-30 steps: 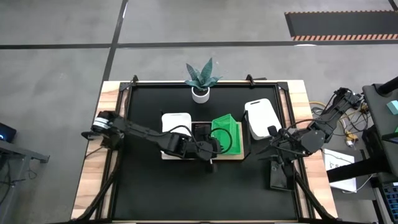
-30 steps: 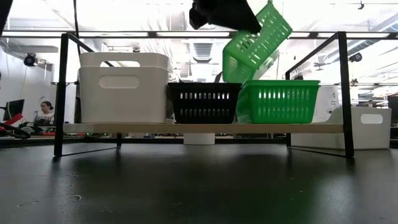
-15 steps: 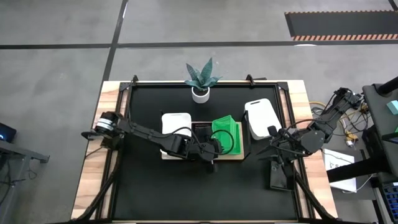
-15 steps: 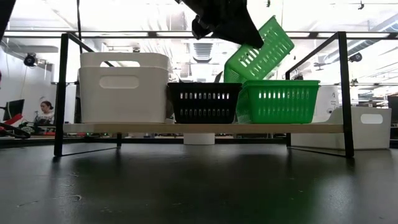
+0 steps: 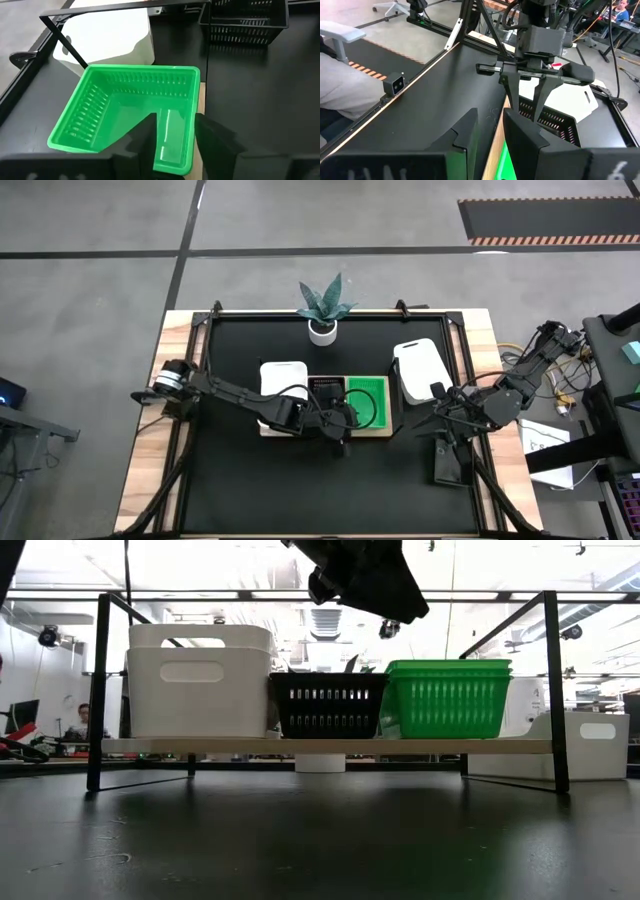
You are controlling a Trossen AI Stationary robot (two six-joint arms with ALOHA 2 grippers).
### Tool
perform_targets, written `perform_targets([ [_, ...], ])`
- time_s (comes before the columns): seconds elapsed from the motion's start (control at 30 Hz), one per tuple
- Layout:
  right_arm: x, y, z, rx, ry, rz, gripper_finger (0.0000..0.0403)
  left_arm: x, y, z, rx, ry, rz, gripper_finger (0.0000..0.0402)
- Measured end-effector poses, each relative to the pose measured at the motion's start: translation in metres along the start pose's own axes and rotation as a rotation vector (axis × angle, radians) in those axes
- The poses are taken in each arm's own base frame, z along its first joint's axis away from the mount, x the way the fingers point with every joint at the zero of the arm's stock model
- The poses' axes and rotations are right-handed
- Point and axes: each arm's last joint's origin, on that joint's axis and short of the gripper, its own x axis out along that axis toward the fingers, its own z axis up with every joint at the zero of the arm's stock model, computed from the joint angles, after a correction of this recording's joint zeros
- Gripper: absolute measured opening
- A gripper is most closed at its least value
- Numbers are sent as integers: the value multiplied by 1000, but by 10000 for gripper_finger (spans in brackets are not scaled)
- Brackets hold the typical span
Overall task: Stack baskets on shelf by color
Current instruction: Stack the white bin on top of the other white bins on the shelf
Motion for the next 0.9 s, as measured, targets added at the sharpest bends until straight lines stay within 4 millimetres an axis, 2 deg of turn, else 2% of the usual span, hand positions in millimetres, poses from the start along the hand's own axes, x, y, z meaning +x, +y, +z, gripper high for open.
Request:
perform_targets([
  [0.23,0,0,-3,14,24,2,78,-18,-2,10,22,-38,-70,141],
  [0.43,0,0,-3,37,31,2,82,-51,-19,21,188,-121,-176,141],
  [0.67,5,2,-4,100,46,-10,68,-85,-43,18,357,-199,-255,141],
  [0.8,14,6,1,165,11,-19,63,-102,-45,12,424,-220,-274,141],
  [0.9,22,7,8,194,-25,-48,64,-116,-38,8,446,-252,-274,141],
])
